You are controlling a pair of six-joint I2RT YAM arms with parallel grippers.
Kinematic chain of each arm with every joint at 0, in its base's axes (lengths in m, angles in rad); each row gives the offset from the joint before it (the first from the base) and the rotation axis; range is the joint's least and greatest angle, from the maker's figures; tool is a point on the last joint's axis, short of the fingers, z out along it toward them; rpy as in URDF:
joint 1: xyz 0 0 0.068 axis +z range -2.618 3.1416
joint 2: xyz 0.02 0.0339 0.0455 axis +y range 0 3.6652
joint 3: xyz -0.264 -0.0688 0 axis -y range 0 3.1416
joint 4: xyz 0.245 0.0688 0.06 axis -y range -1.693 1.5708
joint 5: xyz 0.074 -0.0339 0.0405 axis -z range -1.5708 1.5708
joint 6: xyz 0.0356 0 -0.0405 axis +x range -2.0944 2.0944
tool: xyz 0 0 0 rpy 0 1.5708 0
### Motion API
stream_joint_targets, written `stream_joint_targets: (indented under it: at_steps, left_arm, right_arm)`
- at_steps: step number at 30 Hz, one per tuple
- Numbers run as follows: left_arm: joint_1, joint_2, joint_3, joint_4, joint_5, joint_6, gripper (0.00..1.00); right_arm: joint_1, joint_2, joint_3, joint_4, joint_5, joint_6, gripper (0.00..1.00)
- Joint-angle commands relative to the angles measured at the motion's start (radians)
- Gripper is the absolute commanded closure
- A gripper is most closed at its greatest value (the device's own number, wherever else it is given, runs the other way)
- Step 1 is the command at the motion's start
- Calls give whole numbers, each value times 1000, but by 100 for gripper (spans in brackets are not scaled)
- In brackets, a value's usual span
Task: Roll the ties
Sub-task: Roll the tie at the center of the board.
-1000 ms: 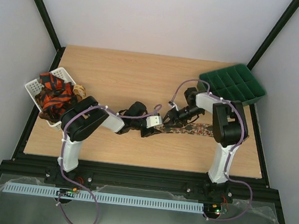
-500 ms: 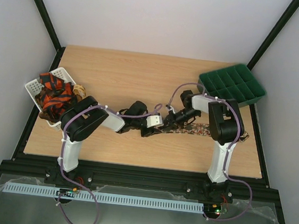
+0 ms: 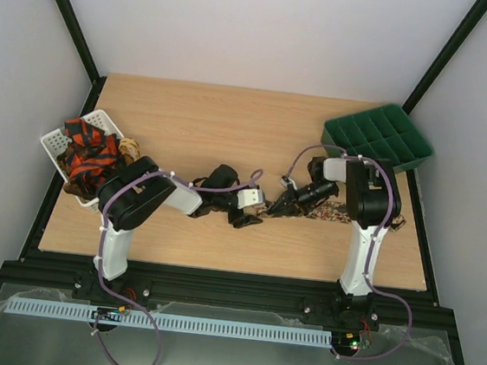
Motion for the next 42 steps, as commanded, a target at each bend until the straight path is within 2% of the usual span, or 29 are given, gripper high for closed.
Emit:
stream_joint_targets:
  at_steps: [1,7,10,13,18,22,27,30,33,36,38,42]
  left_arm:
    - [-6,34,2,49,50,10,24]
    - [-20,100,62,61,33,29,28]
    - [-21,112,93,6,31,53,45]
    - [-21,101,85,-45,13,64,57]
    - [-21,70,47,-99,-5,18,60]
    - [-20,70,56,-124,-36,-38,61]
    - [-19,80,83,-160,-42,-41,60]
    - [-19,83,98,-176,-42,-38,59]
    - [-19,84,100,-177,-43,-43,59]
    - [-19,82,98,-180,-43,-45,58]
    - [-19,80,95,-180,-40,-42,57]
    - [-14,81,107,-176,-14,-56,47]
  right_arm:
    - [-20,91,14,-80,164,-43,99]
    - [-20,123,76,-133,146,-59,99]
    - [-20,117,90,-147,143,-63,98]
    - [-20,67,92,-140,125,-50,87]
    - [-16,-113,32,-41,109,28,61]
    - [1,-158,26,-47,106,59,56]
    - [64,-154,43,-22,97,93,53]
    - [84,-120,63,-18,124,86,55]
    - [85,-88,71,-20,203,60,66]
    - [71,-63,72,-23,249,44,89]
    - [53,-48,66,-26,253,45,98]
    - [22,-29,43,-28,250,39,99]
